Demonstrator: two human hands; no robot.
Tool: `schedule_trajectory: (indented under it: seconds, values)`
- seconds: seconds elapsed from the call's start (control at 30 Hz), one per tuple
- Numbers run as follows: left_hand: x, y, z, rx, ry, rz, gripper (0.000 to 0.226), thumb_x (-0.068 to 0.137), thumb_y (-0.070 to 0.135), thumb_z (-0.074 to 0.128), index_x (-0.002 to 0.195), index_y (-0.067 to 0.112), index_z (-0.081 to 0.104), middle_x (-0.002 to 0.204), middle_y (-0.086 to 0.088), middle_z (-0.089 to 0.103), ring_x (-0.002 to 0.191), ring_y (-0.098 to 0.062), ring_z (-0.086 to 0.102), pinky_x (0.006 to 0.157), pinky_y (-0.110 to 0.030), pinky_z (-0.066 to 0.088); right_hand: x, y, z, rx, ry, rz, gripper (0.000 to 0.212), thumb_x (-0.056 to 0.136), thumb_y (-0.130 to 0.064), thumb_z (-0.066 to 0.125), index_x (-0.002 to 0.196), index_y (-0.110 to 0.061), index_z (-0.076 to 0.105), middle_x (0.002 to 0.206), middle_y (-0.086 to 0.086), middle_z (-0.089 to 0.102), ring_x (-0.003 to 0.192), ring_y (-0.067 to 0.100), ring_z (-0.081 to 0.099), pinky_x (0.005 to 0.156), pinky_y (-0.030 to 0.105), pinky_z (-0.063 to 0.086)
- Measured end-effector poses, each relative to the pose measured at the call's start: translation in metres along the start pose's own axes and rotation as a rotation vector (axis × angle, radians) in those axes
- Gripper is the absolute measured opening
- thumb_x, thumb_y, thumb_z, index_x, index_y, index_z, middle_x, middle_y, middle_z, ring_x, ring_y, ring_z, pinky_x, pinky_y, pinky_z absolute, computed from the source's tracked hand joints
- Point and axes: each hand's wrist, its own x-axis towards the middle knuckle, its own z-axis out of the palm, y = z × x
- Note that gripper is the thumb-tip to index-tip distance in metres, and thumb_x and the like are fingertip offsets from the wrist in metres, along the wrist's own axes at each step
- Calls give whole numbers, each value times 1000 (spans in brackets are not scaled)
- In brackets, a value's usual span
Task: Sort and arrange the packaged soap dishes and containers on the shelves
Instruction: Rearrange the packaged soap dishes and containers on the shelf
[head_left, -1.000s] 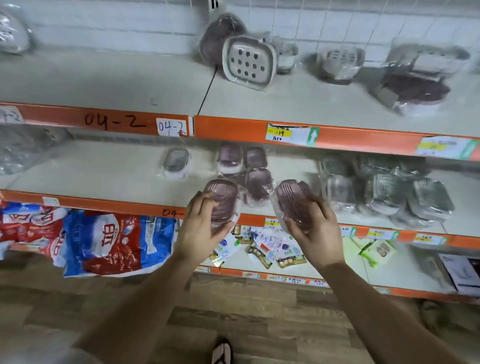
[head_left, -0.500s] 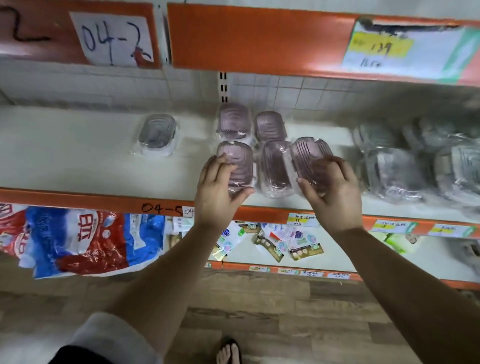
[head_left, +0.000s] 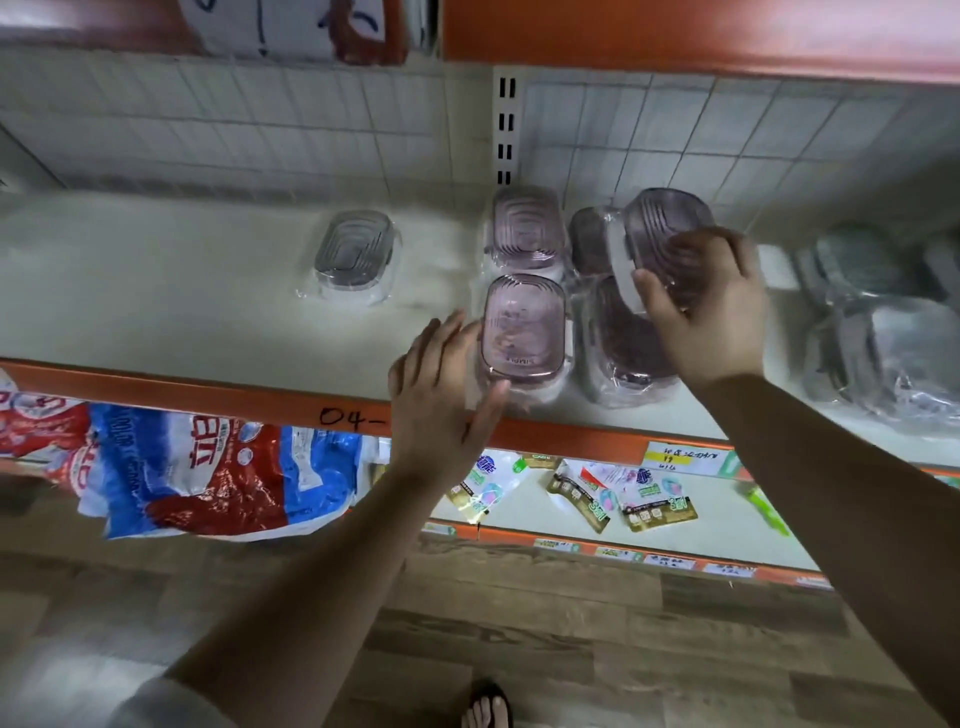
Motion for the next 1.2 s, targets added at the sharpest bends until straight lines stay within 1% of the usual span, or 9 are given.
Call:
schedule_trajectory:
  seconds: [0.17,0.33,0.6,0.77,0.87,0.93,1.0,1.1,1.2]
  values:
    - [-3,-19,-3,-31,10,-40,57,97,43,29,134,8,54,141,-7,52,132,-24,45,107,-41,33,28,-8,20,-41,-46,8,46,84,-36,70,114,-3,57,125,20,49,111,37,51,96,41,43]
    - [0,-23,6,-74,35,-88,52,98,40,29,136,11,52,141,-5,52,132,-21,45,106,-36,32,53,-15,38,-125,-47,26,47,80,-39,74,107,-5,57,122,18,48,100,35,55,83,37,45]
    - [13,-28,16,-85,75,-127,50,100,39,28,136,12,50,140,-5,53,130,-19,45,104,-30,30,69,-18,51,-182,-91,83,48,82,-43,72,111,-8,58,126,16,48,108,33,54,85,34,46]
    - [18,-27,18,-98,74,-129,50,100,40,27,137,14,48,140,-3,52,130,-17,44,105,-28,27,69,-15,55,-209,-116,29,42,86,-41,69,112,-8,60,123,16,51,110,33,53,83,32,43]
    - [19,-27,17,-103,72,-125,51,99,39,28,136,13,49,139,-5,53,130,-19,45,105,-30,29,69,-13,57,-260,-140,18,38,94,-41,58,114,-8,59,122,18,54,114,35,51,90,36,42]
    - [18,-25,16,-101,68,-125,51,99,39,28,136,12,50,140,-5,53,130,-19,46,105,-31,29,66,-12,58,-367,-243,22,40,100,-42,44,118,-9,59,126,21,54,124,40,45,105,40,35]
    - [18,-22,15,-94,56,-128,51,99,39,27,136,12,49,140,-6,53,130,-19,46,105,-32,30,61,-12,58,-415,-319,73,45,101,-44,37,126,-12,55,137,20,49,136,42,33,113,48,26]
    - [15,-14,10,-89,44,-116,52,98,39,26,136,10,50,139,-6,53,130,-19,46,104,-30,29,46,-12,52,-370,-343,97,47,101,-44,37,134,-12,48,150,14,38,144,41,18,114,52,25]
    - [12,-4,2,-89,29,-98,53,97,38,27,135,10,50,139,-5,53,129,-18,46,103,-28,29,29,-11,40,-331,-314,50,46,100,-38,41,137,-10,46,150,13,38,143,36,23,115,46,26]
